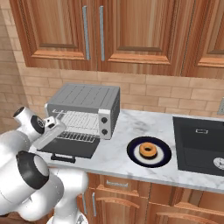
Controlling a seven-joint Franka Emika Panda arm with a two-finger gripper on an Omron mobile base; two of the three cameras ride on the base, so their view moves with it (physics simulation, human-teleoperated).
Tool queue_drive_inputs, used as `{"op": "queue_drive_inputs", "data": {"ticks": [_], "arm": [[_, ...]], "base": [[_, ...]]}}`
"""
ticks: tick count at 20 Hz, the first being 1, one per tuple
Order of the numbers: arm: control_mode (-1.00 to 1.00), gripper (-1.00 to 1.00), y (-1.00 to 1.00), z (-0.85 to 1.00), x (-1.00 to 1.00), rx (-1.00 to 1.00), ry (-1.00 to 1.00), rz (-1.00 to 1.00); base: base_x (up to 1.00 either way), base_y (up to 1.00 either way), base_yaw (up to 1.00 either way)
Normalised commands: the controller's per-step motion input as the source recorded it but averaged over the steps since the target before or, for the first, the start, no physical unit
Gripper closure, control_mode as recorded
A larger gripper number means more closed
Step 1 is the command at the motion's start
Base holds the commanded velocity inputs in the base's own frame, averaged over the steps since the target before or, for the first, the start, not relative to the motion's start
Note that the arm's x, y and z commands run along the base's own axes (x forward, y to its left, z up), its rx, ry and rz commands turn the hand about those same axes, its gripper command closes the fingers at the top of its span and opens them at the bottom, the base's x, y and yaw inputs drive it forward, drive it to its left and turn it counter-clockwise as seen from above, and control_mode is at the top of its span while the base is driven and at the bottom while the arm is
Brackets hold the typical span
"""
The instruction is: Pick up the bagel from the plate, place it on the toaster oven rack, close the door, and set the timer.
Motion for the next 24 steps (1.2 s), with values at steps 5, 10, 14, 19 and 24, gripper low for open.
{"op": "queue_drive_inputs", "data": {"ticks": [5,10,14,19,24], "arm": [[-1.00,1.00,0.00,-0.15,-0.36,0.00,0.08,0.00],[-1.00,-1.00,-0.01,-0.04,-0.28,0.00,0.00,0.00],[-1.00,-1.00,-0.26,0.42,-0.49,0.06,-0.08,0.00],[-1.00,-1.00,-0.49,0.97,-0.43,0.24,-0.03,0.00],[-1.00,-1.00,-0.69,0.96,-0.04,0.28,0.01,-0.04]], "base": [[0.00,0.00,0.00],[0.00,0.00,0.00],[0.00,0.00,0.00],[0.00,0.00,0.00],[0.00,0.00,0.00]]}}
